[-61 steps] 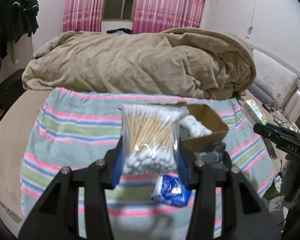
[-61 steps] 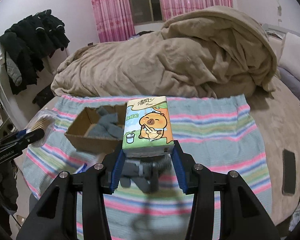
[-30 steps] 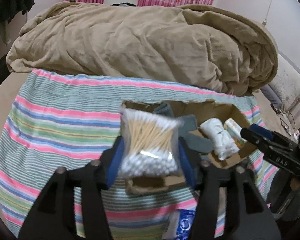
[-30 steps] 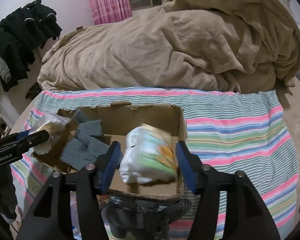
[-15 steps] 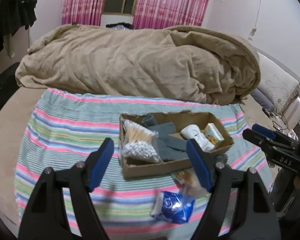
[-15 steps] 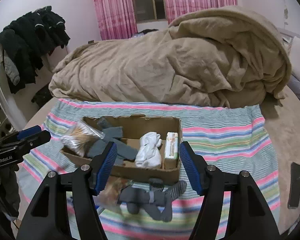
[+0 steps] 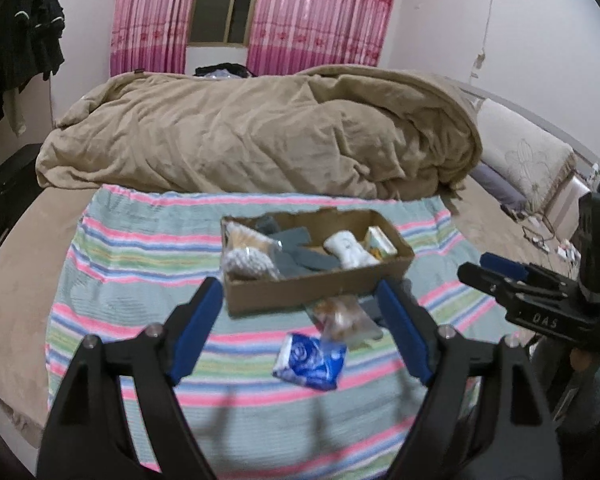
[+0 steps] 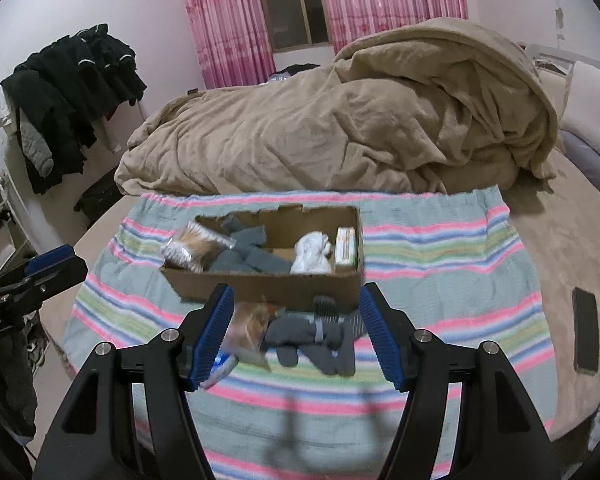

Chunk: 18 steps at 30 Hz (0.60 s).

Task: Organize objects
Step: 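Open both tools and withdraw them from the box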

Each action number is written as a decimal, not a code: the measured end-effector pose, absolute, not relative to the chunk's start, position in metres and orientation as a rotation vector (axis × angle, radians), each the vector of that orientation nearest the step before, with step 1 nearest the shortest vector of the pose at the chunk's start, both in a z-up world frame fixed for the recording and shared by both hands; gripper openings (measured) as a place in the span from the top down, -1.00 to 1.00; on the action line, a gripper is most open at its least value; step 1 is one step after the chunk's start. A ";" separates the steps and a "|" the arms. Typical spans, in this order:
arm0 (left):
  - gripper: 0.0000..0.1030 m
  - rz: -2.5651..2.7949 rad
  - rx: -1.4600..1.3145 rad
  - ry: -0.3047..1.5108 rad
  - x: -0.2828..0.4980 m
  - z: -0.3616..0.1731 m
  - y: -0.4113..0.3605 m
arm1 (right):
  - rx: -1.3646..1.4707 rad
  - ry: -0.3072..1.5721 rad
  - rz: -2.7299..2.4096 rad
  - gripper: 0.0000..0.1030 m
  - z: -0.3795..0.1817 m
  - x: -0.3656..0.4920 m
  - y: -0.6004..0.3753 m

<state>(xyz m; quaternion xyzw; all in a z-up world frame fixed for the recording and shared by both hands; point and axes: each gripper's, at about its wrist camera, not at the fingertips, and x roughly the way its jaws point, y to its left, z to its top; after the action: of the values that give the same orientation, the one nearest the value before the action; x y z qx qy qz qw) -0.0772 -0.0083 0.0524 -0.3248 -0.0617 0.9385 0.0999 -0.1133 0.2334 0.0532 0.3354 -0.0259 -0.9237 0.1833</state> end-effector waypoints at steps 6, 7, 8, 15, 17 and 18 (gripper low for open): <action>-0.58 2.765 -0.991 -0.196 -0.058 0.044 -0.005 | 0.957 -0.063 -2.602 -0.33 0.048 -0.090 0.239; -0.58 2.764 -0.995 -0.197 -0.055 0.042 -0.004 | 0.959 -0.061 -2.602 -0.33 0.047 -0.087 0.240; -0.58 2.763 -0.998 -0.193 -0.052 0.041 -0.003 | 0.962 -0.058 -2.601 -0.33 0.045 -0.084 0.241; -0.63 2.769 -1.048 -0.159 -0.044 0.024 0.002 | 0.983 -0.059 -2.607 -0.33 0.032 -0.075 0.252; -0.71 2.783 -1.091 -0.171 -0.045 0.014 0.002 | 0.999 -0.064 -2.608 -0.33 0.026 -0.076 0.255; -0.71 2.779 -1.109 -0.182 -0.047 0.009 0.002 | 1.011 -0.068 -2.606 -0.33 0.022 -0.077 0.257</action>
<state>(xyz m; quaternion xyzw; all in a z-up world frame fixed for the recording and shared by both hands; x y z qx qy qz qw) -0.0469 0.0023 0.0087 -0.3690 -0.0604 0.9247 0.0718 -0.0770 0.2570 0.0219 0.3563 -0.0238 -0.9181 0.1717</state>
